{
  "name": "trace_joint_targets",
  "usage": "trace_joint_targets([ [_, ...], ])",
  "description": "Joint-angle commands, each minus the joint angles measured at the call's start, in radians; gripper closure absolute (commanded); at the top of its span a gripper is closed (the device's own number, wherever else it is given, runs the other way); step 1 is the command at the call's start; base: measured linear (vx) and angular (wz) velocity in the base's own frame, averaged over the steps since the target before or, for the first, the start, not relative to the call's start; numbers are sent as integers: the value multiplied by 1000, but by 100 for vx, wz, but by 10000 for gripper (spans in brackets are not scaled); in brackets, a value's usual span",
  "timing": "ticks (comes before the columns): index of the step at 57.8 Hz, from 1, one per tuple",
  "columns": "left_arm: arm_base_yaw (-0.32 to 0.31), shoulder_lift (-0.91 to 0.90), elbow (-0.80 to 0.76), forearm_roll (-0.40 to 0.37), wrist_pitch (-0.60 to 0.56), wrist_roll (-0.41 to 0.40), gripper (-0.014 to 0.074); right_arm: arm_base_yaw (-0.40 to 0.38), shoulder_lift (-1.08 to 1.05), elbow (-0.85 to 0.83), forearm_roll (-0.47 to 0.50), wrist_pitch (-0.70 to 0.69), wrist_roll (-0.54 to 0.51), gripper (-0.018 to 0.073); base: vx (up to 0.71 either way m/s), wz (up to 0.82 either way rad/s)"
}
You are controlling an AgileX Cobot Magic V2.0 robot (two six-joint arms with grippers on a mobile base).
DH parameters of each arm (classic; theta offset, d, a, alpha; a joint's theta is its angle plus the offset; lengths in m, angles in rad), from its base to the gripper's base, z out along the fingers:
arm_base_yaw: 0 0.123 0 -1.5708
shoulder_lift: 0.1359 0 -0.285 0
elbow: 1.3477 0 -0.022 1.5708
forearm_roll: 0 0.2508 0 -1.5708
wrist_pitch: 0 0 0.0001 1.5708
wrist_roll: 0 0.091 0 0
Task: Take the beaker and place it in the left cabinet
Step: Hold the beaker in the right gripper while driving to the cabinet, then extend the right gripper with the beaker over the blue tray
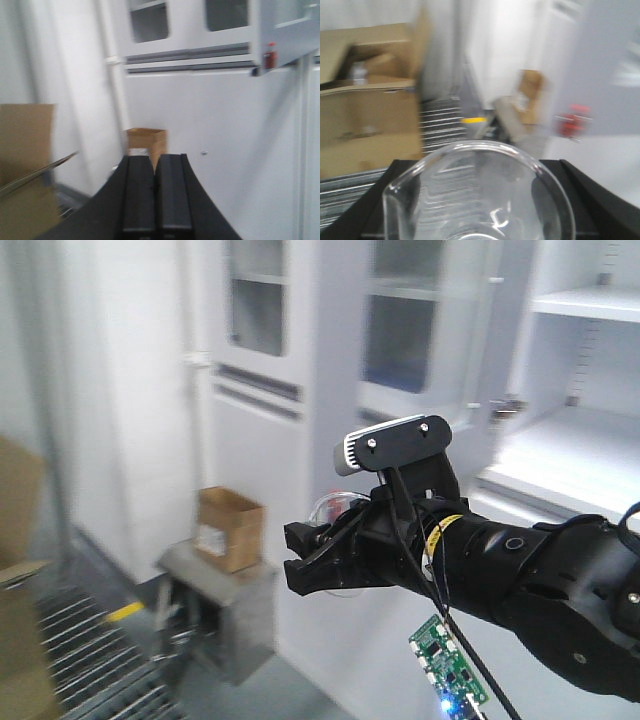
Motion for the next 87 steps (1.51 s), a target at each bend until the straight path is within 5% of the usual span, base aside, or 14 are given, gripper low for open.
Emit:
trace_joint_targets([
  [1, -1, -19, 16, -3, -75, -3, 595, -5, -38, -38, -8, -83, 1, 564, 24, -92],
  [49, -1, -19, 16, -3, -75, -3, 595, -5, -38, -38, -8, -83, 1, 564, 23, -65],
  [87, -1, -19, 16, -3, -75, -3, 595, -5, -38, -38, -8, -83, 1, 564, 21, -27],
])
